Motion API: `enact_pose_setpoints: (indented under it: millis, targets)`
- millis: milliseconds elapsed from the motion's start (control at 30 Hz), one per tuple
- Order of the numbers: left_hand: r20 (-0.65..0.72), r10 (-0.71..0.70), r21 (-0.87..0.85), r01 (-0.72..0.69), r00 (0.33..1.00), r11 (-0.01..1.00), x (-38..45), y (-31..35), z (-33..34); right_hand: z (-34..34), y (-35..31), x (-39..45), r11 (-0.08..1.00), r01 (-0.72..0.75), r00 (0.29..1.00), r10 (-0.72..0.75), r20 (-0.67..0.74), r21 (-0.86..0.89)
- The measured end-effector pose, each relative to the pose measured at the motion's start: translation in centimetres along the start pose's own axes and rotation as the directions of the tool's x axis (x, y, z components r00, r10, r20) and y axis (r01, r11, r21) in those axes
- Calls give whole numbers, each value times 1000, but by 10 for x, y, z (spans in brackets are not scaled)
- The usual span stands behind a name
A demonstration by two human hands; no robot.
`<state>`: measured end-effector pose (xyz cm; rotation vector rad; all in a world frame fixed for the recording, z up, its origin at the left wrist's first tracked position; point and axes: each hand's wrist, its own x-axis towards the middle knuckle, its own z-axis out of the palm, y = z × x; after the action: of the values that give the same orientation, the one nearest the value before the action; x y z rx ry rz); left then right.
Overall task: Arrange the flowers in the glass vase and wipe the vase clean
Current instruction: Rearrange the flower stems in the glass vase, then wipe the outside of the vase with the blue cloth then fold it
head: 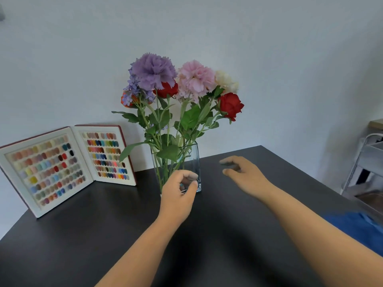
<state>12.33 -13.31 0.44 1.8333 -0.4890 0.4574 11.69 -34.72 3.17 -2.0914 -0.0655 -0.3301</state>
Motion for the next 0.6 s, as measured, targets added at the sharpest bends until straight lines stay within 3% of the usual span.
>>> enact_pose_setpoints:
  millis: [167,400,500,600]
  targets:
    - [146,-71,-102,86,987,991,-11,19,41,-50,22,-43,978,40,999,-36,22,-205]
    - [318,-167,-88,205,933,975,-37,40,108,-121,73,-99,920,-95,994,66,-88,-380]
    - [405,-167,0,183,899,983,-47,47,138,-144,94,-121,890,-170,984,132,-117,-424]
    - [513,-199,255,73,835,964,-58,52,171,-161,117,-141,834,-239,971,196,-138,-498]
